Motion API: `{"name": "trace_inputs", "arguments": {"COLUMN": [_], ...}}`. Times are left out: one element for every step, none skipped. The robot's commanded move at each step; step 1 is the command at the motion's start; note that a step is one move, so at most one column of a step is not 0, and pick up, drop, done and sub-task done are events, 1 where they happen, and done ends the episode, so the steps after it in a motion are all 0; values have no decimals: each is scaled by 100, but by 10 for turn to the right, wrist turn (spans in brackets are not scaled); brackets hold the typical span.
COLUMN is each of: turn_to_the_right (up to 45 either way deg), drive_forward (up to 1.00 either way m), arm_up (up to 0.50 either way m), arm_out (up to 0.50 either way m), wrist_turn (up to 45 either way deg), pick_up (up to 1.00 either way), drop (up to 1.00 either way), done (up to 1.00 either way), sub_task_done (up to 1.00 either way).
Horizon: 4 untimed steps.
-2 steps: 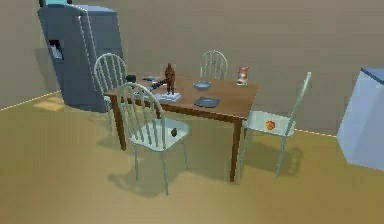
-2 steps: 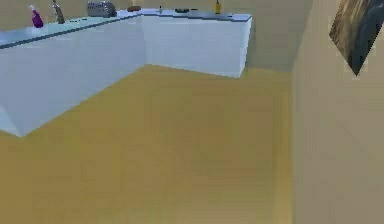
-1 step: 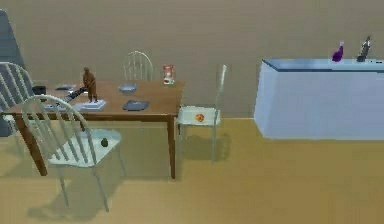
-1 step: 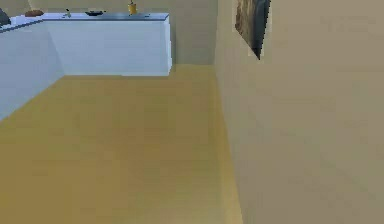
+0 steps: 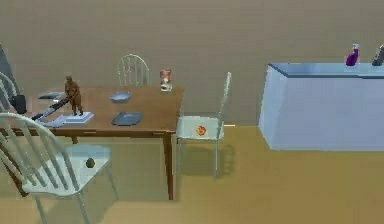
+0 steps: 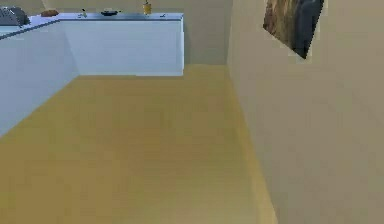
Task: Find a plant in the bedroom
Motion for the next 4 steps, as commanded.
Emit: {"name": "trace_inputs", "arguments": {"turn_to_the_right": [-330, 0, -450, -450], "drive_forward": [0, 20, 0, 0], "arm_up": [0, 0, 0, 0], "arm_out": [0, 0, 0, 0], "wrist_turn": [0, 0, 0, 0], "pick_up": [0, 0, 0, 0], "drop": [0, 0, 0, 0], "done": [0, 0, 0, 0], "sub_task_done": [0, 0, 0, 0]}}
